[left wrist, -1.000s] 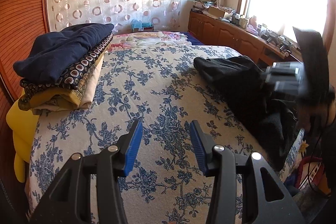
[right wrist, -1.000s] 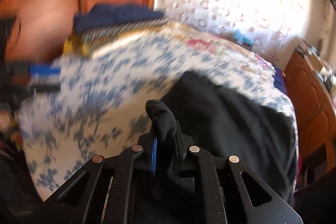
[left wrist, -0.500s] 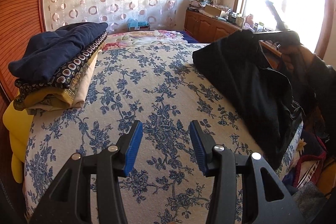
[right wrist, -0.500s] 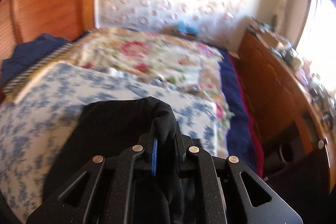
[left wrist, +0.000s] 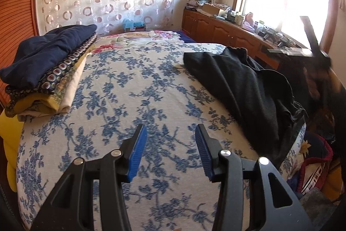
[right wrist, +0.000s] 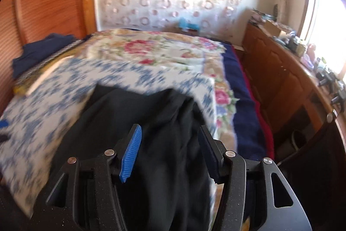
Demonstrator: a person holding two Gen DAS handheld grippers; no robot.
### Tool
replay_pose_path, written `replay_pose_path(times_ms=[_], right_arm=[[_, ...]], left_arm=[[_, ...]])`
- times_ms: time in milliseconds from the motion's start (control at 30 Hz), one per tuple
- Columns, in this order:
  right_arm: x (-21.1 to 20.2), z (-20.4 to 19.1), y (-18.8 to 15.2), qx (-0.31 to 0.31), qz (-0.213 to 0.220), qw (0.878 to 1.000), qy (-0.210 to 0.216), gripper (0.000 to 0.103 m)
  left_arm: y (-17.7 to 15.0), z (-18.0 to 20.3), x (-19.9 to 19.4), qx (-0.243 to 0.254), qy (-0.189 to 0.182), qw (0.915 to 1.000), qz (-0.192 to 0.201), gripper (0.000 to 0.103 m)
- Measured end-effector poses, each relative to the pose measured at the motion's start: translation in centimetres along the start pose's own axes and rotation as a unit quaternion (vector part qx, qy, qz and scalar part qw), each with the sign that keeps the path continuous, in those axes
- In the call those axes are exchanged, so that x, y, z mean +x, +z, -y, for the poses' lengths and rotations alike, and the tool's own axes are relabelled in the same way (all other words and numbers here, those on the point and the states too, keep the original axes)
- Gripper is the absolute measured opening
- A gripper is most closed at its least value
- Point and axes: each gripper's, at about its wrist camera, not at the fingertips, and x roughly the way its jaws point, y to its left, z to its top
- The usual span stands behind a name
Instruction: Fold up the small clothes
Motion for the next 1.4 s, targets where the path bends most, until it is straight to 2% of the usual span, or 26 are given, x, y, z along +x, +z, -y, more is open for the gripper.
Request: replay_pose_path(times_ms=[167,233,633,700,767,800,867,1000,1133,1267,1400], right_arm=[[-3.4,-1.5,-6.1,0.013,-0.003,0.999,0.034,0.055],[-4.0,-2.1,-7.5,0.018,-0.008,0.999,0.045,0.055],[-4.2,-3.2,-12.2,0.063,-0.037,0.996,0.056,0.055],[-3.9,-3.2,-12.6,0.065,-0.04,0.995,0.065,0.045],[-3.8,-3.6,-12.7,0.057,-0.04,0.995,0.069,0.013],[-3.8,-3.8,-12.7,0.048,-0.038,0.996,0.069,0.007],[-4.5,-3.9,-12.7,0.034,-0.027,0.997,0.069,0.002],[-7.4,-2.0,-12.0,0.035,0.014,0.999,0.035,0.002],[-9.9,1.0,-12.0,0.038,0.024,0.999,-0.008,0.002],[-9.8,4.3,-13.7,0.052,-0.006,0.997,-0.059,0.0],[-8.5,5.4,-15.3,0.063,-0.041,0.995,-0.06,0.0]], left_arm=[[0.6,1.6,0.7,0.005,-0.011,0.9999,0.001,0.045],[0.9,2.4,1.0,0.008,-0.014,0.9999,0.0,0.045],[0.1,6.4,2.8,0.045,-0.03,0.9983,-0.023,0.045],[-0.1,6.8,3.1,0.047,-0.031,0.998,-0.027,0.045],[-0.2,7.1,3.3,0.049,-0.032,0.9978,-0.031,0.045],[-0.2,7.3,3.3,0.051,-0.033,0.9977,-0.032,0.045],[-0.3,7.5,3.4,0.053,-0.033,0.9975,-0.032,0.045],[-0.4,7.9,3.4,0.053,-0.037,0.9973,-0.034,0.045],[-0.4,8.4,3.3,0.057,-0.043,0.9969,-0.033,0.045],[-0.4,8.9,3.2,0.059,-0.048,0.9965,-0.033,0.045],[-0.3,9.0,3.3,0.06,-0.048,0.9965,-0.033,0.045]])
